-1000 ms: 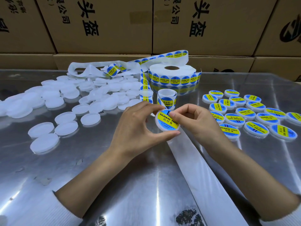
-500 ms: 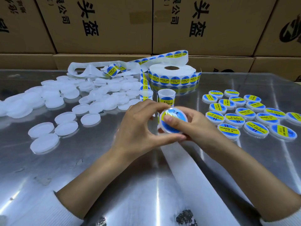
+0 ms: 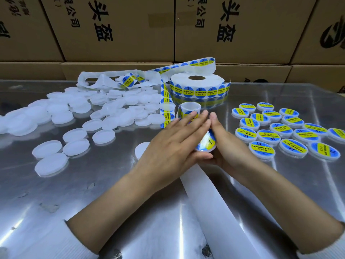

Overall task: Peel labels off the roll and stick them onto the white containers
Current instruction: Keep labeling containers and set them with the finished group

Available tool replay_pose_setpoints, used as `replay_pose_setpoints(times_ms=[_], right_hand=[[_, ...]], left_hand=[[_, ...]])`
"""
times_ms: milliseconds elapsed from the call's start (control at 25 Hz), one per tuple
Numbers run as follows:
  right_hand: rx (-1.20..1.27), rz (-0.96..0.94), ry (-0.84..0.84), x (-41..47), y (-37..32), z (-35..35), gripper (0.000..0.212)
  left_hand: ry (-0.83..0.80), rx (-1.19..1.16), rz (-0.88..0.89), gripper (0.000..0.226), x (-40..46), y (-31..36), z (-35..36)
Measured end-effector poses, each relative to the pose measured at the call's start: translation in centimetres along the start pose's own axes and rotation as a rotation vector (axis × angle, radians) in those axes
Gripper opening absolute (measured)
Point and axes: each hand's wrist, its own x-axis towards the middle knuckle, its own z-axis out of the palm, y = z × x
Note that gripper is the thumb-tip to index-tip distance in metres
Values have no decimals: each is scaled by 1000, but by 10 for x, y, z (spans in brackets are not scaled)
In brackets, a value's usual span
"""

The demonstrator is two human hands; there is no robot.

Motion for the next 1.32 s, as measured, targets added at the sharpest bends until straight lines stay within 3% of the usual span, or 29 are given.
replay_pose_setpoints(times_ms=[160,480,600,720,840,960,1040,1120,1200,1320], right_hand=[[187,11,-30,3,1,2,59],[181,23,3,5,5,3,54],[148,-11,106,5,6,0,55],[36,-15,297,11,5,-17,65],[-401,-49,352,19,11,-32,56],[-784,-88,340,20,20,-35,51],[-914,-86,388,18,22,-34,48],[-999,-153,470,16,19,-34,45],[-1002,-300,398,15,16,-31,39],[-1075,-336,104,15,16,-24,45]], left_hand=[[143,47,120,30,-3,-3,4],[195,33,208,19,-7,-6,1],[175,43,207,15,-7,-8,-1],[131,87,29,18,-5,-15,-5],[17,101,-267,23,-7,-27,-5],[-310,176,-528,51,-15,-41,5],[-568,153,-627,72,-21,-46,11],[-723,99,-693,80,-26,-46,16],[-739,57,-694,81,-27,-45,19],[-667,5,-638,81,-25,-41,21]])
